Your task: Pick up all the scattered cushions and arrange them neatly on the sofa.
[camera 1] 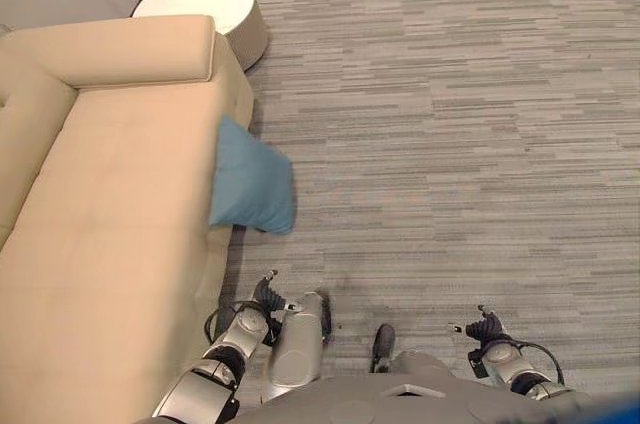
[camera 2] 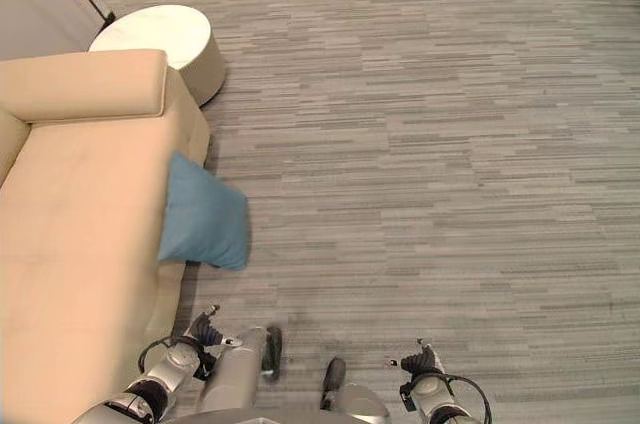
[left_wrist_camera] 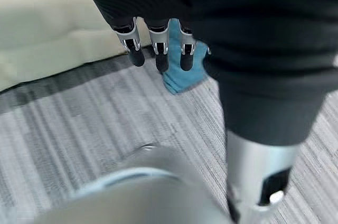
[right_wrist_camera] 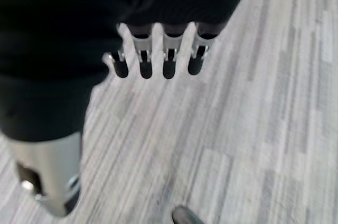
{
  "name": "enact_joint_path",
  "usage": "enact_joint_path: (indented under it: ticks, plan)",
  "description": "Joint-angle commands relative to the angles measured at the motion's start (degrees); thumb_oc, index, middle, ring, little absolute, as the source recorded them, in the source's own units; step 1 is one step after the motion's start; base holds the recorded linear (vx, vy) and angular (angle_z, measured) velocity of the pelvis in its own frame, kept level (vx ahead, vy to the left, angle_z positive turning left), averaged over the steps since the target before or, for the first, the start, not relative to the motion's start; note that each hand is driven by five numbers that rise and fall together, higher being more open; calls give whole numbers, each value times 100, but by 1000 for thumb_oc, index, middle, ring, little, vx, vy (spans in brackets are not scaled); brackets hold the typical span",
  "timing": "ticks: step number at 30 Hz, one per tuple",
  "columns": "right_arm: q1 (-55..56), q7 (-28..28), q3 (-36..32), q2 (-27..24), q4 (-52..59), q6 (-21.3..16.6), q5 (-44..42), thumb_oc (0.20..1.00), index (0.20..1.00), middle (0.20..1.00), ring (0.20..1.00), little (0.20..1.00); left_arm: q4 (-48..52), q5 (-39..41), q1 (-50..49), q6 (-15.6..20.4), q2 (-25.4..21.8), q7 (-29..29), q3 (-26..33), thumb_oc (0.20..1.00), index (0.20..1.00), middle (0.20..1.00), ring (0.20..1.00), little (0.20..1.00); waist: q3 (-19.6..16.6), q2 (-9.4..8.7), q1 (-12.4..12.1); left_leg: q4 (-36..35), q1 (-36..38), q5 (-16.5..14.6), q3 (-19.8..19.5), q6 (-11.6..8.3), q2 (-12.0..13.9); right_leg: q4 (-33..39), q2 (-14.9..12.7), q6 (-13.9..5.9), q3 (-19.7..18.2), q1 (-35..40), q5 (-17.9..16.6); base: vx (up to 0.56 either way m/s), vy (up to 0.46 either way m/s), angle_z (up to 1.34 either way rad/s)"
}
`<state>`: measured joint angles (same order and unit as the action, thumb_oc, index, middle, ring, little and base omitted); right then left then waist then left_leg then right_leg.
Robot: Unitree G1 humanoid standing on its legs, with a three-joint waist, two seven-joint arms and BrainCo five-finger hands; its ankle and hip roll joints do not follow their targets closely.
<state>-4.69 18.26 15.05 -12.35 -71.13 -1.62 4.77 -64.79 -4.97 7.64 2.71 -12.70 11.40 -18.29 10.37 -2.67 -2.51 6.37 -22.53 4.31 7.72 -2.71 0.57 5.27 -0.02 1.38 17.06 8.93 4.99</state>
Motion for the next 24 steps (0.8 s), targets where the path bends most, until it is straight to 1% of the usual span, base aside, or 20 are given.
enact_joint_path:
  ticks: [1,2,3,4,6,7,8,9,10,12,13,15,16,17,19,20,21,22,23,24]
  plan:
    - [168,106,-118,-281,110,-17,-43,1000,1000,1000,1000,1000,-341,44,4,-35,260,-1,-190,1000,1000,1000,1000,1000,62,224,-18,-49,915,-164,149,-27,171,-213,-266,-725,-55,-327,-24,392,96,-34]
    - [236,100,-99,-219,100,-3,28,1000,1000,1000,1000,1000,-427,24,-71,-58,263,-4,-157,1000,1000,1000,1000,1000,-4,184,-3,-7,1005,-208,145,27,131,-361,-273,-709,-40,-294,69,460,155,-41]
    - [220,99,-67,-191,110,-8,87,1000,1000,1000,1000,1000,-428,85,-127,-34,241,28,-93,1000,1000,1000,1000,1000,-76,142,-86,39,1032,-331,26,94,-15,-628,-350,-772,-37,-279,126,336,121,-30]
    - [223,99,-66,-190,111,-7,87,1000,1000,1000,1000,1000,-427,85,-129,-34,240,28,-94,1000,1000,1000,1000,1000,-76,138,-91,32,1039,-331,33,97,-19,-641,-357,-775,-43,-283,135,266,116,-15]
    - [164,90,-33,-154,128,32,233,1000,1000,1000,1000,1000,-461,131,-160,-43,232,38,-12,1000,1000,1000,1000,1000,-155,94,-191,-4,1220,-527,81,229,-144,-1089,-505,-929,8,-326,139,245,151,15]
    - [110,50,-2,-128,141,59,336,1000,1000,1000,1000,1000,-449,146,-191,-41,183,54,29,1000,1000,1000,1000,1000,-169,141,-204,-64,1439,-690,32,374,-203,-2060,-698,-1123,33,-734,-125,284,227,27]
    - [86,39,13,-131,192,48,360,1000,1000,1000,1000,1000,-399,167,-189,-31,161,65,38,1000,1000,1000,1000,1000,-136,182,-137,-75,1546,-739,-20,445,-235,-2561,-755,-1225,-52,-1006,-373,346,261,30]
    - [18,21,34,-137,257,84,402,1000,1000,1000,1000,1000,-404,182,-185,-25,119,67,57,1000,1000,1000,1000,1000,-97,306,-63,-100,1731,-849,-87,547,-275,-3257,-805,-1314,-130,-1375,-592,495,202,71]
    - [-33,21,87,-124,306,77,470,1000,1000,1000,1000,1000,-398,234,-183,0,129,83,78,1000,1000,1000,1000,1000,-84,423,-13,-217,2055,-1002,-283,606,-369,-3105,-925,-1138,-84,-1708,-475,564,118,79]
    - [-80,-8,122,-132,341,80,503,1000,1000,1000,1000,1000,-411,232,-184,17,138,70,98,1000,1000,1000,1000,1000,-71,447,46,-264,2218,-1076,-437,585,-442,-2591,-969,-1049,-98,-1781,-369,445,-38,87]
    - [-101,-37,142,-144,380,89,490,1000,1000,1000,1000,1000,-465,195,-183,31,149,42,96,1000,1000,1000,1000,1000,-71,416,143,-307,2371,-1135,-646,547,-522,-1883,-871,-1050,-447,-2004,-485,369,-117,93]
    - [-86,-71,132,-172,392,106,469,1000,1000,1000,1000,1000,-536,138,-177,48,182,3,69,1000,1000,1000,1000,1000,-58,382,275,-333,2561,-1230,-962,508,-607,-1205,-723,-1132,-1081,-2172,-718,334,-118,111]
    - [-84,-71,133,-177,392,105,468,1000,1000,1000,1000,1000,-538,137,-179,49,188,4,69,1000,1000,1000,1000,1000,-37,408,286,-331,2596,-1254,-977,505,-584,-1179,-703,-1131,-1059,-2119,-717,296,-113,129]
    - [-47,-111,148,-206,404,136,491,1000,1000,1000,1000,1000,-562,101,-186,49,216,-30,34,1000,1000,1000,1000,1000,-44,376,356,-315,2735,-1345,-1230,480,-637,-1070,-577,-1175,-1492,-2252,-871,224,-109,133]
    - [-38,-124,166,-215,366,141,511,1000,1000,1000,1000,1000,-623,38,-183,28,243,-46,13,1000,1000,1000,1000,1000,-91,278,375,-130,2733,-1471,-1435,451,-728,-1014,-638,-1137,-1564,-2147,-926,290,-181,143]
    - [-29,-128,170,-218,336,123,503,1000,1000,1000,1000,1000,-671,14,-221,8,289,-64,17,1000,1000,1000,1000,1000,-177,275,366,1,2751,-1433,-1562,329,-645,-989,-574,-1055,-1485,-2016,-907,281,-216,156]
    - [-33,-121,161,-224,331,110,490,1000,1000,1000,1000,1000,-658,41,-223,2,299,-76,22,1000,1000,1000,1000,1000,-200,263,344,180,2679,-1353,-1572,238,-600,-895,-589,-1017,-1368,-1913,-894,196,-164,127]
    - [-34,-121,162,-224,330,110,490,1000,1000,1000,1000,1000,-657,41,-224,2,299,-76,22,1000,1000,1000,1000,1000,-200,266,358,192,2672,-1359,-1585,237,-599,-889,-590,-1017,-1353,-1906,-895,128,-187,109]
    - [-197,-197,-17,-569,209,21,230,1000,1000,1000,1000,1000,-574,25,-219,26,222,-144,0,1000,1000,1000,1000,1000,-203,227,251,523,2449,-1310,-1494,152,-460,-751,-554,-928,-1153,-1651,-780,101,-200,89]
    - [-212,-155,-22,-604,169,-71,113,1000,1000,1000,1000,1000,-472,64,-202,42,214,-157,-33,1000,1000,1000,1000,1000,-187,188,193,722,2291,-1265,-1475,111,-399,-687,-554,-880,-1035,-1540,-731,107,-247,74]
